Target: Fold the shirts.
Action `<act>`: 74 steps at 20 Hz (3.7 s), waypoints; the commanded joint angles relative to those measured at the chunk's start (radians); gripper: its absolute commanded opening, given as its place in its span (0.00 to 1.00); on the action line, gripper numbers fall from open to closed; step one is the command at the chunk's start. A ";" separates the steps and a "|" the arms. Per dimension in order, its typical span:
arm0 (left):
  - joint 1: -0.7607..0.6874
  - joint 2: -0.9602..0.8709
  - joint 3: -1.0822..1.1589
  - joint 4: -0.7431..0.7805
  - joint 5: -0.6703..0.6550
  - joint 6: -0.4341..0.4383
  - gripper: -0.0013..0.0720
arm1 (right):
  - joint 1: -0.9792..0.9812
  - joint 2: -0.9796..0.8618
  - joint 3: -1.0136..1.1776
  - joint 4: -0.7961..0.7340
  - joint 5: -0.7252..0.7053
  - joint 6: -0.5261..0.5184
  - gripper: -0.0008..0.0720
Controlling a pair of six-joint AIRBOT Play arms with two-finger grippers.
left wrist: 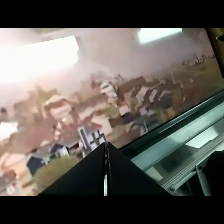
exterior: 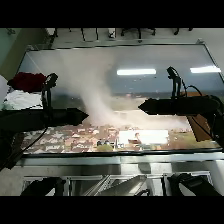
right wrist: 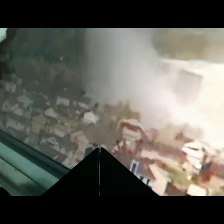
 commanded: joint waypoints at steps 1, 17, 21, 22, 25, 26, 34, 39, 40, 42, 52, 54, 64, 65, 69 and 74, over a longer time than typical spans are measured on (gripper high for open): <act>0.000 0.001 -0.001 0.008 -0.001 0.002 0.04 | 0.001 -0.001 0.000 0.000 -0.004 0.001 0.04; 0.424 -0.852 0.558 0.994 -0.570 0.110 0.97 | 0.001 -0.003 0.000 0.000 -0.004 0.001 0.04; 0.473 -1.184 0.801 1.030 -0.570 0.107 0.97 | 0.001 -0.006 0.000 0.000 -0.004 0.001 0.04; 0.482 -1.235 0.837 1.030 -0.578 0.107 0.97 | 0.001 -0.006 0.000 0.000 -0.004 0.001 0.04; 0.500 -1.363 0.947 1.030 -0.586 0.107 0.97 | 0.001 -0.006 0.000 0.000 -0.004 0.001 0.04; 0.502 -1.392 0.970 1.029 -0.587 0.107 0.97 | 0.001 -0.006 0.000 0.000 -0.004 0.001 0.04; 0.531 -1.423 1.005 1.027 -0.477 0.106 0.04 | 0.001 -0.006 0.000 0.000 -0.004 0.001 0.04; 0.478 -1.211 1.005 0.980 -0.389 0.039 0.04 | 0.001 -0.006 0.000 0.000 -0.004 0.001 0.04; 0.451 -1.145 1.005 0.953 -0.389 0.039 0.04 | 0.001 -0.006 0.000 0.000 -0.004 0.001 0.04; 0.381 -0.998 1.005 0.916 -0.387 0.039 0.04 | 0.001 -0.006 0.000 0.000 -0.004 0.001 0.04; -0.027 -0.560 0.869 0.337 0.142 0.034 0.04 | 0.001 -0.006 0.000 0.000 -0.004 0.001 0.04; -0.123 -0.552 0.745 0.330 0.145 -0.027 0.04 | 0.001 -0.006 0.000 0.000 -0.004 0.001 0.04; -0.189 -0.651 0.628 0.312 0.224 -0.090 0.86 | 0.001 -0.006 0.000 0.000 -0.004 0.001 0.04; -0.161 -0.641 0.663 0.313 0.290 -0.088 0.86 | 0.001 -0.006 0.000 0.000 -0.004 0.001 0.04; -0.031 -0.503 0.599 0.312 0.434 -0.081 0.86 | 0.001 -0.012 0.000 0.000 -0.005 0.001 0.04; -0.030 -0.201 -0.063 0.132 0.097 -0.081 0.86 | 0.000 -0.027 0.000 -0.015 -0.024 -0.024 0.05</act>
